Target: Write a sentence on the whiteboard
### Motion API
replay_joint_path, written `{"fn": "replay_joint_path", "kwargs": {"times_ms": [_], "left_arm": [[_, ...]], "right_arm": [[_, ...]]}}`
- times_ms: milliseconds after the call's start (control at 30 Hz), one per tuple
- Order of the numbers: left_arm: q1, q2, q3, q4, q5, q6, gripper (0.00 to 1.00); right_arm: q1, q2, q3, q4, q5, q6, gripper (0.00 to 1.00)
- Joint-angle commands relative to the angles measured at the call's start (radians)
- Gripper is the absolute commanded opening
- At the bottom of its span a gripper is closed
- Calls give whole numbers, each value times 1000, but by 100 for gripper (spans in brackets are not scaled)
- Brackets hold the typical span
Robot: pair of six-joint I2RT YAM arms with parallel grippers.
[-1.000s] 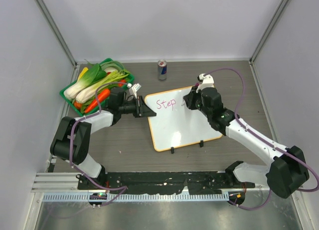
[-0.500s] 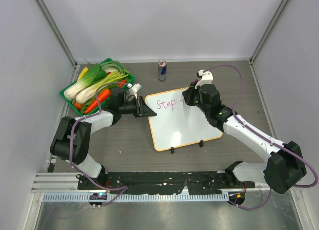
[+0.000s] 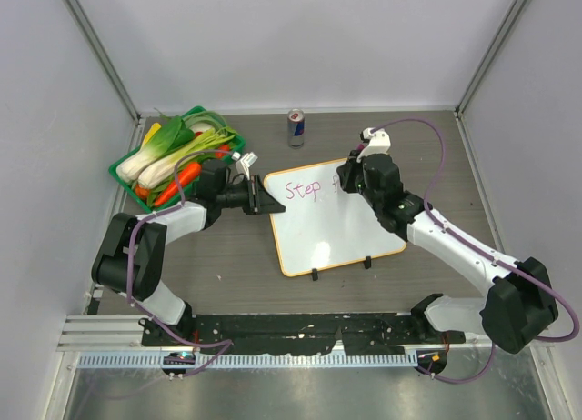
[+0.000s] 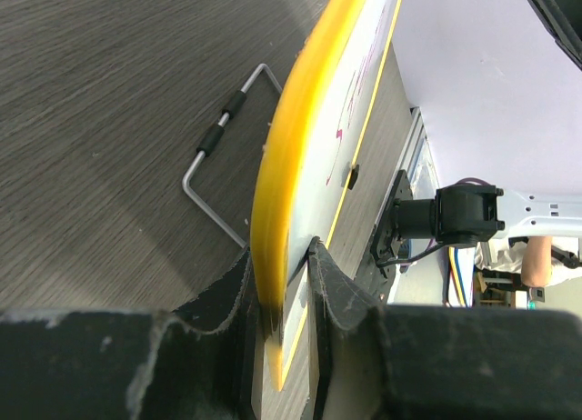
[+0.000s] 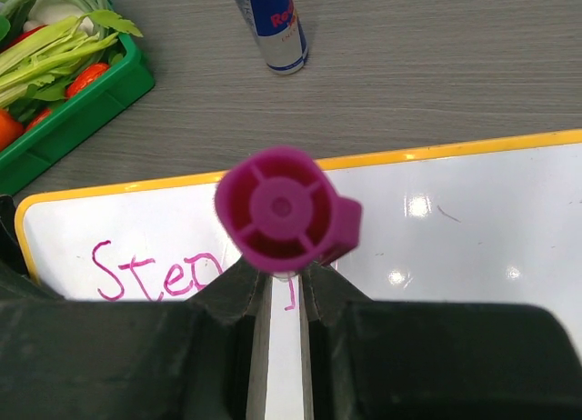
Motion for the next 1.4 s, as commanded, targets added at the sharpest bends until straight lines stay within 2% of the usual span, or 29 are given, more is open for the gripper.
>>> {"fn": "replay_joint_path", "kwargs": {"times_ms": [0, 500, 733, 1367], "left_arm": [[-36, 21, -26, -101, -102, 109, 0], [-38, 18, -25, -104, -103, 108, 0], [-36, 20, -23, -104, -102, 109, 0], [-38, 15, -25, -107, -100, 109, 0]], "right_arm": [[4, -8, 25, 13, 58, -18, 1], [4, -14, 40, 10, 84, -12, 1], [4, -79, 19, 47, 72, -5, 2], [4, 12, 45, 9, 89, -6, 1]]}}
